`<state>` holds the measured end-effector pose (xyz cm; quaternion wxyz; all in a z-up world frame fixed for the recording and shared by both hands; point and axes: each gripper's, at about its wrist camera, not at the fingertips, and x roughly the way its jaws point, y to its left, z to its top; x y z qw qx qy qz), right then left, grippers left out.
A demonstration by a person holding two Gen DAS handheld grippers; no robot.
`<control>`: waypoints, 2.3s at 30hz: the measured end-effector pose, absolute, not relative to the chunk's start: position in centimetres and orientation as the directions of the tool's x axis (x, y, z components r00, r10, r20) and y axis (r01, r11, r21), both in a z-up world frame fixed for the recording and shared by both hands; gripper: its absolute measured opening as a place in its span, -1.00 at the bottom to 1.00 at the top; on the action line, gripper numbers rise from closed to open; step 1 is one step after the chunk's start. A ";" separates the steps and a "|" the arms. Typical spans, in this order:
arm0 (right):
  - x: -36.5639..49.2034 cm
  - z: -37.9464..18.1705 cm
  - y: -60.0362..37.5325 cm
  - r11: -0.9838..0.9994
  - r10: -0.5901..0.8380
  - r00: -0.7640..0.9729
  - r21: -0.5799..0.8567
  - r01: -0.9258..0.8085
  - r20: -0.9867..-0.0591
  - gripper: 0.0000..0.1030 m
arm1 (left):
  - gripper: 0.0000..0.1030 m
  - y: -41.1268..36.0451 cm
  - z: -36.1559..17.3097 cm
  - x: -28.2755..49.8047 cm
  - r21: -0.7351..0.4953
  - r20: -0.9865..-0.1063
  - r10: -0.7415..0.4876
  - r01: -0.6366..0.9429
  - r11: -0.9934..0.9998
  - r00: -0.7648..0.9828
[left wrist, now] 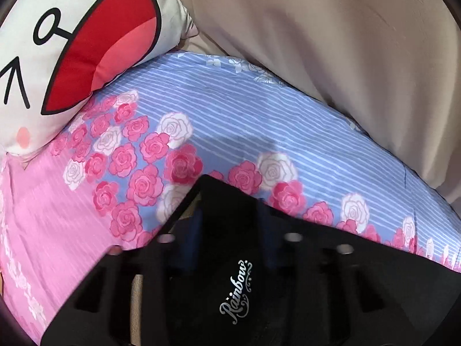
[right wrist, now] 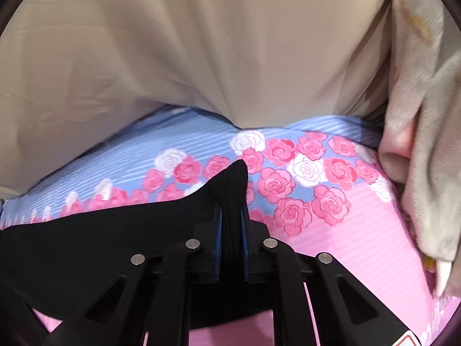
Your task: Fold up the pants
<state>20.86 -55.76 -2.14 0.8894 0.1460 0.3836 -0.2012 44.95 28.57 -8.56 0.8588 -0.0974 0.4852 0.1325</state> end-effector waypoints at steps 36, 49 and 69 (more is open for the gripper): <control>-14.1 2.6 -44.3 0.859 -0.338 0.655 0.063 0.509 -0.675 0.24 | 0.88 31.6 -6.1 15.4 -0.385 -0.812 -0.140 -0.340 0.858 0.566; -12.3 1.9 -42.1 0.860 -0.324 0.645 0.069 0.506 -0.692 0.44 | -0.79 37.4 -4.9 12.7 -0.404 -0.834 -0.132 -0.428 0.809 0.536; -4.2 6.5 -47.2 0.910 -0.139 0.783 0.234 0.343 -0.606 -0.87 | 0.38 20.3 2.3 9.6 -0.206 -0.789 -0.067 -0.161 0.965 0.611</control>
